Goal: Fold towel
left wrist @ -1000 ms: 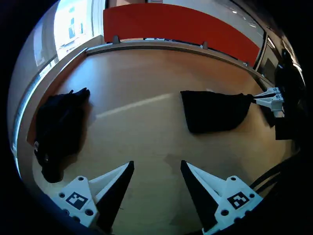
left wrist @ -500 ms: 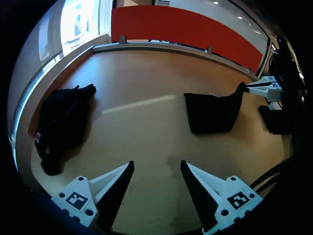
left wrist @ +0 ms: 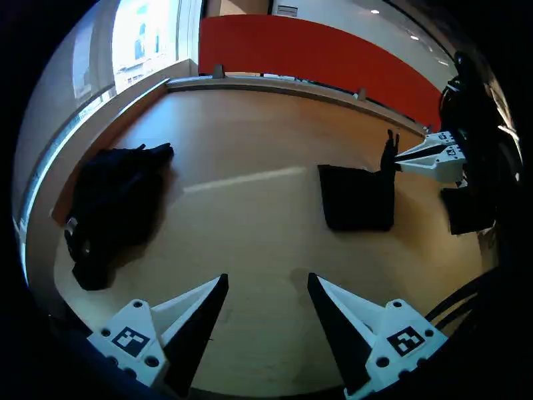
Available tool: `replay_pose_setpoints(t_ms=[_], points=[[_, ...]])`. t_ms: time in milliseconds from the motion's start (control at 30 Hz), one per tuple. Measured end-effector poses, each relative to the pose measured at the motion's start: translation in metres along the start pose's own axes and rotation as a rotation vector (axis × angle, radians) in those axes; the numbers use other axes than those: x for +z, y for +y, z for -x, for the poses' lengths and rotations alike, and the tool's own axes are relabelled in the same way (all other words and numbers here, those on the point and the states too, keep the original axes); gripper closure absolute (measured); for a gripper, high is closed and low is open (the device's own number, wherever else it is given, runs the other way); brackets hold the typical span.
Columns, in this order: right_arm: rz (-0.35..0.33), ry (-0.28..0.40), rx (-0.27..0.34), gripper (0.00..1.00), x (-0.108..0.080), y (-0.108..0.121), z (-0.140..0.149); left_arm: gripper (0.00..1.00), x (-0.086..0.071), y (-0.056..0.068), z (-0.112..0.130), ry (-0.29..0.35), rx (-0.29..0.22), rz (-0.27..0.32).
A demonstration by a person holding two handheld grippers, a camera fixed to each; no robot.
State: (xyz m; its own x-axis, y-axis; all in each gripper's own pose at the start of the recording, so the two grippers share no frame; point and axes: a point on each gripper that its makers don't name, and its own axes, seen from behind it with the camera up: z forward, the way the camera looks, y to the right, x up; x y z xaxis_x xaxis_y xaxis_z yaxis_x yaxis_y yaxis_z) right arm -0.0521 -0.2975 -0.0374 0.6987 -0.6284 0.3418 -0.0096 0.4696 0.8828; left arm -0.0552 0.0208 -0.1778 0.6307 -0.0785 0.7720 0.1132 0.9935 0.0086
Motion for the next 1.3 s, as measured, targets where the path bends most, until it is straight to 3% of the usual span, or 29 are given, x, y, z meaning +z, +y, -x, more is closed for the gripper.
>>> replay_pose_setpoints(t_ms=[167, 267, 467, 600, 667, 833, 933, 1000, 1300], points=[[-0.065, -0.040, -0.022, 0.94, 0.029, -0.027, 0.003, 0.12, -0.007, -0.002, -0.001, 0.015, -0.025, -0.008], [-0.106, -0.070, 0.005, 0.94, 0.047, -0.042, 0.013, 0.12, -0.011, -0.003, -0.001, 0.023, -0.042, -0.011], [-0.142, -0.112, 0.030, 0.94, 0.063, -0.055, 0.027, 0.12, -0.014, -0.003, 0.000, 0.029, -0.057, -0.012], [-0.141, -0.118, 0.026, 0.91, 0.064, -0.055, 0.029, 0.12, -0.013, -0.002, 0.003, 0.025, -0.056, -0.013], [-0.140, -0.116, 0.029, 0.84, 0.063, -0.054, 0.029, 0.12, -0.013, -0.002, 0.004, 0.022, -0.056, -0.012], [-0.143, -0.095, 0.044, 0.51, 0.059, -0.053, 0.024, 0.12, -0.012, 0.000, 0.005, 0.018, -0.056, -0.011], [-0.140, -0.086, 0.054, 0.36, 0.056, -0.051, 0.023, 0.12, -0.011, -0.001, 0.005, 0.017, -0.055, -0.012], [-0.134, -0.084, 0.062, 0.31, 0.055, -0.049, 0.024, 0.12, -0.011, -0.001, 0.004, 0.017, -0.054, -0.013], [-0.079, -0.101, 0.101, 0.31, 0.041, -0.034, 0.049, 0.12, -0.009, -0.003, 0.004, 0.016, -0.054, -0.016]])
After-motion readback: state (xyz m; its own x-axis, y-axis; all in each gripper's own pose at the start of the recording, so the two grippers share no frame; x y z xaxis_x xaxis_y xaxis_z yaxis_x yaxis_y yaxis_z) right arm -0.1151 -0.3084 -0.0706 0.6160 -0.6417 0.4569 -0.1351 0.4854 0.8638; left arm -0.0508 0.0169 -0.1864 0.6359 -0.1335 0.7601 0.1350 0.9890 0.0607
